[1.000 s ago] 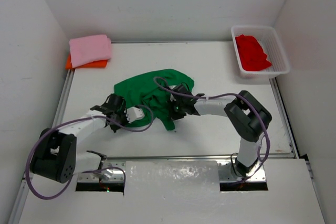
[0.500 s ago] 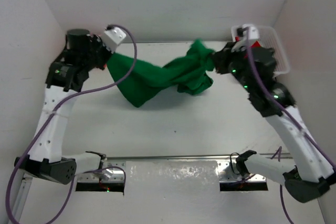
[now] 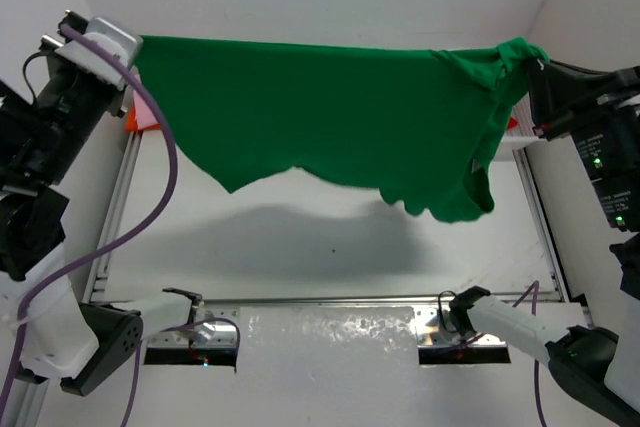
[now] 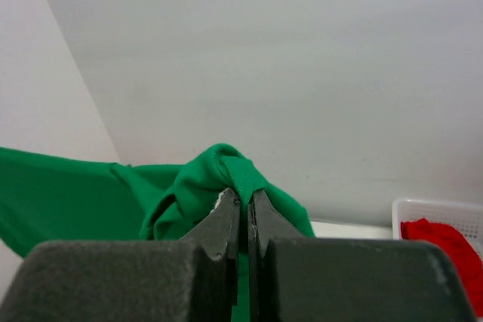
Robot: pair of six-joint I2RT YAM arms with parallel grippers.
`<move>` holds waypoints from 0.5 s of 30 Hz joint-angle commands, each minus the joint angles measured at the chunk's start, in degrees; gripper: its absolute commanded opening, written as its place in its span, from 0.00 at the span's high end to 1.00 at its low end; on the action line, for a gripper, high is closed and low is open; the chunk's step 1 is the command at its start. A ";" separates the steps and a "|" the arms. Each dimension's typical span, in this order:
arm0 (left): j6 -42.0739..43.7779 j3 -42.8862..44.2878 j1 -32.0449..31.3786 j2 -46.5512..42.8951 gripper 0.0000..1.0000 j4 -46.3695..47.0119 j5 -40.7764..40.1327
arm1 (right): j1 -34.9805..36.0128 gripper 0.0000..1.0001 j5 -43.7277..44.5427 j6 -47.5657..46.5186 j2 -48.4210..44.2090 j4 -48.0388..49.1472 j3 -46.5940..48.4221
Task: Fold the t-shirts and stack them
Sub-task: Flatten out the tshirt
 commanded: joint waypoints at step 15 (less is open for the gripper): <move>1.51 -6.68 0.31 9.27 1.00 1.81 -6.70 | 0.07 1.00 4.77 -7.45 7.58 3.92 -8.51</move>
